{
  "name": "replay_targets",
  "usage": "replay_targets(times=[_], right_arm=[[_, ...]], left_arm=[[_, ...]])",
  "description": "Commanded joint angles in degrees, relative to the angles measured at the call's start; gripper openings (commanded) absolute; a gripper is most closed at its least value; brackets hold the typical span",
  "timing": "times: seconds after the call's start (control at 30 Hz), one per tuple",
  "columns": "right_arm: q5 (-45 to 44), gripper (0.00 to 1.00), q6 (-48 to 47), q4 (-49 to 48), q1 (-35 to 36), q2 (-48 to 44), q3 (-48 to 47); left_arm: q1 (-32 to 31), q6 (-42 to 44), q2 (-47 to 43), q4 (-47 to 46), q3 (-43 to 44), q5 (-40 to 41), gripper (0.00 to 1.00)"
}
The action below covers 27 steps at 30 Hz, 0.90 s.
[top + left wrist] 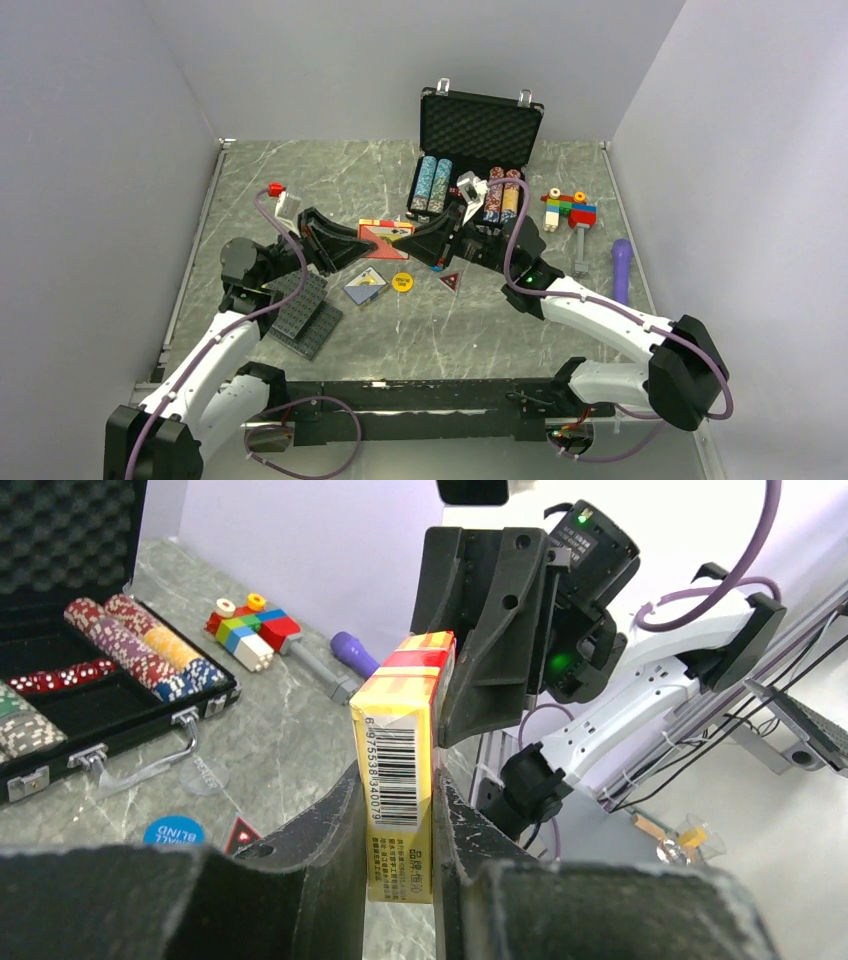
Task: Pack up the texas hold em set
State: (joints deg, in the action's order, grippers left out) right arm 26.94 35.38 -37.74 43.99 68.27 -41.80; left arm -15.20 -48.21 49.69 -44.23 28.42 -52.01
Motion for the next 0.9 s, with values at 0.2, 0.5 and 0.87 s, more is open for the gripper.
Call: replay_targets(times=[0.2, 0.5, 0.87], right_arm=[[-8.5, 0.00, -0.2, 3.1, -2.4, -3.3, -2.1], [-19.9, 0.00, -5.0, 26.5, -15.8, -4.5, -9.3], [-11.2, 0.00, -6.3, 35.0, -34.8, 14.7, -24.3]], left_arm=[[-0.6, 16.4, -2.1, 21.7, 8.2, 1.7, 0.93], [-0.6, 37.8, -10.8, 52.2, 15.4, 22.3, 0.99], [-0.6, 41.7, -13.5, 56.7, 14.7, 31.8, 1.00]])
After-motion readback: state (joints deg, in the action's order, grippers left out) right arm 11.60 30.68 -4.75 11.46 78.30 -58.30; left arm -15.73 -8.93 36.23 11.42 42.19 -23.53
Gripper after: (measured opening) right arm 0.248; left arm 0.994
